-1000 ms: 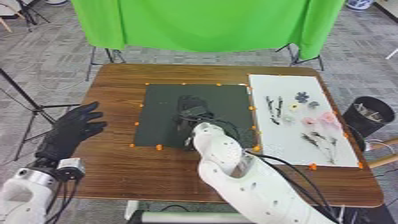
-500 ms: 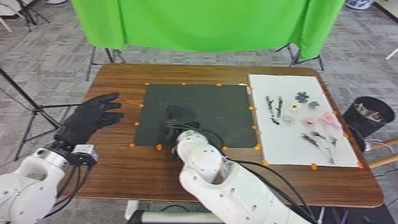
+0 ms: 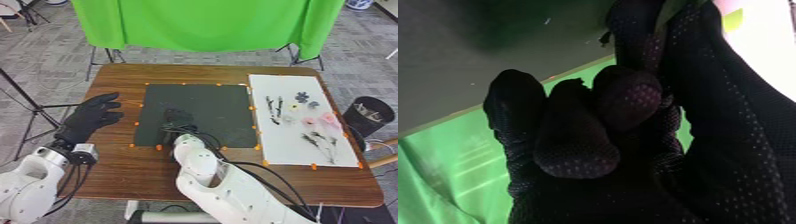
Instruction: Arrange flowers
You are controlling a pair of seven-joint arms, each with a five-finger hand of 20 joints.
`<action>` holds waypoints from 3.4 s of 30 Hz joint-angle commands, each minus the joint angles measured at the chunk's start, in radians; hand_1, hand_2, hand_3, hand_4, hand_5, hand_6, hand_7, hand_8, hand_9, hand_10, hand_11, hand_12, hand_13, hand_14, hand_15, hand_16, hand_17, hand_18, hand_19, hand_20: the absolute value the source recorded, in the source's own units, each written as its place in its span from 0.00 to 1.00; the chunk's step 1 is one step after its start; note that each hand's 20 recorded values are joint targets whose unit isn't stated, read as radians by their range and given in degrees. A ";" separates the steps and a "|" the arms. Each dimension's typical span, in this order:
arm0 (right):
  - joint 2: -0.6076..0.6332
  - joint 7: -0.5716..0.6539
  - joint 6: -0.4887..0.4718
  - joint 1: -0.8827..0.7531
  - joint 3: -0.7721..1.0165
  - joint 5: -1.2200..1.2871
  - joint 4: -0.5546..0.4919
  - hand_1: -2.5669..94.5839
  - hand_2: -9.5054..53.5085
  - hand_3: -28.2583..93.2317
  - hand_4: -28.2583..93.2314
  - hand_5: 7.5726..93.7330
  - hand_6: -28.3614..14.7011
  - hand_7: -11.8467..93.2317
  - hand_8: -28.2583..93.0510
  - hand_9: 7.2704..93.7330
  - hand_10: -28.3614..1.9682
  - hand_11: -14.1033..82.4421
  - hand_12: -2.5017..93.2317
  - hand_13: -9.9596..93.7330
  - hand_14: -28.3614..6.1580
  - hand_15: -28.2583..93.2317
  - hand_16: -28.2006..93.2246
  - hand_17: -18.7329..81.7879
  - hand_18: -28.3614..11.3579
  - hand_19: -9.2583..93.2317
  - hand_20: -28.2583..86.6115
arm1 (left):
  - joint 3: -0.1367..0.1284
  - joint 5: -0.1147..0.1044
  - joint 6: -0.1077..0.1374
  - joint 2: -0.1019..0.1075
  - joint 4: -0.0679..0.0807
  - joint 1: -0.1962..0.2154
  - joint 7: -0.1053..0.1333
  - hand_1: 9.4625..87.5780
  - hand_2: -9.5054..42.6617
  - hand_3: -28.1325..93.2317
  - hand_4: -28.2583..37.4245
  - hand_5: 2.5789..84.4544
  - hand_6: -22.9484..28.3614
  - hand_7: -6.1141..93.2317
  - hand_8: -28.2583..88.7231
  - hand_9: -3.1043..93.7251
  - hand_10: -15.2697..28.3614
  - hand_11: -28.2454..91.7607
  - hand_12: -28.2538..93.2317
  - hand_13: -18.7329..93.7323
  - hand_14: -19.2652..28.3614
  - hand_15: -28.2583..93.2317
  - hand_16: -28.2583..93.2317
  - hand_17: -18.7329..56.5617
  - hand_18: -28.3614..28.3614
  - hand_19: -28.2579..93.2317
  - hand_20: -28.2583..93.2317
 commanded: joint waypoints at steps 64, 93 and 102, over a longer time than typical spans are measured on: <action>0.474 -0.195 -0.160 -0.237 0.572 0.056 -0.370 0.20 0.00 0.84 0.00 0.60 0.56 0.49 0.11 0.69 0.48 0.68 0.35 0.77 0.54 0.88 0.44 0.56 0.15 1.00 0.64 | -0.110 -0.038 0.148 -0.051 -0.108 0.284 0.166 0.26 0.00 0.79 0.07 0.32 0.51 0.32 0.13 0.31 0.62 0.50 0.36 0.40 0.72 0.63 0.21 0.17 0.90 0.65 0.31; 0.718 -0.027 -0.385 -0.846 1.137 0.050 -0.573 0.18 0.00 0.85 0.00 0.53 0.53 0.55 0.10 0.63 0.46 0.69 0.34 0.74 0.53 0.87 0.41 0.54 0.15 1.00 0.57 | -0.130 -0.022 0.157 -0.047 -0.118 0.324 0.163 0.26 0.00 0.79 0.07 0.32 0.52 0.32 0.13 0.31 0.62 0.50 0.36 0.40 0.72 0.63 0.20 0.17 0.90 0.65 0.31; 0.702 -0.019 -0.415 -0.884 1.136 0.074 -0.571 0.19 0.00 0.86 0.00 0.53 0.53 0.54 0.10 0.62 0.45 0.68 0.33 0.74 0.53 0.87 0.42 0.53 0.15 1.00 0.56 | -0.129 -0.023 0.154 -0.046 -0.117 0.324 0.161 0.25 0.00 0.79 0.07 0.32 0.52 0.32 0.13 0.31 0.62 0.50 0.36 0.40 0.72 0.63 0.20 0.17 0.90 0.65 0.31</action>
